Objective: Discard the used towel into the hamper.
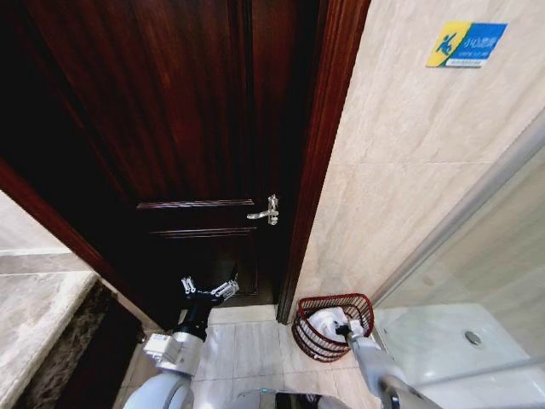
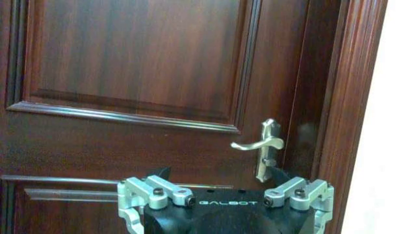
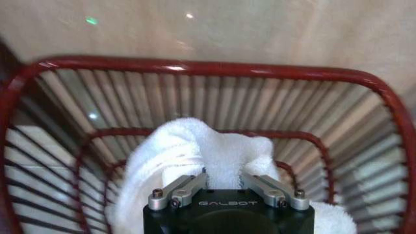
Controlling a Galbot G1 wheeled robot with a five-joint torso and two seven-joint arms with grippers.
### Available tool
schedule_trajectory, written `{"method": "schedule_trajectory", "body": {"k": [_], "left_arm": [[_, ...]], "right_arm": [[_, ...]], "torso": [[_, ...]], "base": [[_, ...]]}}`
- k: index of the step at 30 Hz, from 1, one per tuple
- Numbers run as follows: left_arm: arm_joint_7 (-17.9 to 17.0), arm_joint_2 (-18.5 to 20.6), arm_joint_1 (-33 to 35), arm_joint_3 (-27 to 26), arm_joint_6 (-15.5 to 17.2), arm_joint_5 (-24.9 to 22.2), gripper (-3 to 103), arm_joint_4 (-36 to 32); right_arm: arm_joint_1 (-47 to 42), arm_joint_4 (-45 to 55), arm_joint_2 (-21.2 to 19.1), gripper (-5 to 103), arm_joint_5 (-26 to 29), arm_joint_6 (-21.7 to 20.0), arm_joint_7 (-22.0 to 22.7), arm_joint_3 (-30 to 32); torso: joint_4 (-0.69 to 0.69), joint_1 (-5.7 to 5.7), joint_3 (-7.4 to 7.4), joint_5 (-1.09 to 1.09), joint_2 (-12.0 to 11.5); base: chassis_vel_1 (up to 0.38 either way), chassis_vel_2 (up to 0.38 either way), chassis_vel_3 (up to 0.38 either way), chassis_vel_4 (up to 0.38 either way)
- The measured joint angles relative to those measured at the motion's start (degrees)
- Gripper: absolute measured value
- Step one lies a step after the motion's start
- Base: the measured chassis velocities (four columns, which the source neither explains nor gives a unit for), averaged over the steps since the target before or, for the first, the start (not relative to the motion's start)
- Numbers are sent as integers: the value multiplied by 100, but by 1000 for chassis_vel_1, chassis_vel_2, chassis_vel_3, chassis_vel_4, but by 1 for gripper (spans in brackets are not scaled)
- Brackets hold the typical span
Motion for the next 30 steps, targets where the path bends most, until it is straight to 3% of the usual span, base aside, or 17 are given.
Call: {"method": "schedule_trajectory", "body": {"k": [4,6,8,11,13,15,17,19,20,21,24,25,27,29,30], "left_arm": [[0,0,0,0,0,0,100,0],[0,0,0,0,0,0,100,0],[0,0,0,0,0,0,100,0],[0,0,0,0,0,0,100,0],[0,0,0,0,0,0,100,0],[0,0,0,0,0,0,100,0],[0,0,0,0,0,0,100,0],[0,0,0,0,0,0,100,0],[0,0,0,1,0,0,100,0],[0,0,0,1,0,0,100,0],[0,0,0,0,0,0,100,0],[0,0,0,0,0,0,100,0],[0,0,0,0,0,0,100,0],[0,0,0,0,0,0,100,0],[0,0,0,0,0,0,100,0]], "right_arm": [[-105,116,98,4,252,295,-796,-63],[-248,394,204,14,506,299,-1216,-264],[-271,454,224,14,523,252,-1214,-303],[-279,537,142,30,495,21,-745,-317],[-292,562,87,35,490,-22,-664,-302],[-504,836,-101,46,704,-126,-888,-323],[-620,962,-156,46,814,-134,-1096,-342],[-962,1336,-269,57,985,168,-1754,-327],[-1034,1439,-283,62,987,238,-1863,-311],[-1034,1439,-283,62,987,238,-1863,-311],[-1610,2413,-331,79,1351,258,-1910,-329],[-1610,2413,-331,79,1351,258,-1910,-329],[-2093,3203,-323,90,1781,181,-1674,-347],[-2294,3473,-301,90,1941,213,-1566,-344],[-2391,3594,-284,95,2006,253,-1503,-333]], "torso": [[0,0,0,3,0],[0,0,0,4,0],[1,0,0,4,0],[2,0,0,3,0],[2,0,0,1,0],[1,0,0,-2,0],[-1,0,0,-1,0],[-2,0,0,3,0],[-2,0,0,3,0],[-2,0,0,3,0],[0,-1,0,2,0],[0,-1,0,2,0],[1,0,-1,1,0],[0,0,-1,0,0],[0,-1,0,2,0]], "base": [[0,0,0,0],[0,0,0,0],[0,0,0,0],[0,0,0,0],[0,0,0,0],[0,0,0,0],[0,0,0,0],[0,0,0,0],[0,0,0,0],[0,0,0,0],[0,0,0,0],[0,0,0,0],[0,0,0,0],[0,0,0,0],[0,0,0,0]]}}
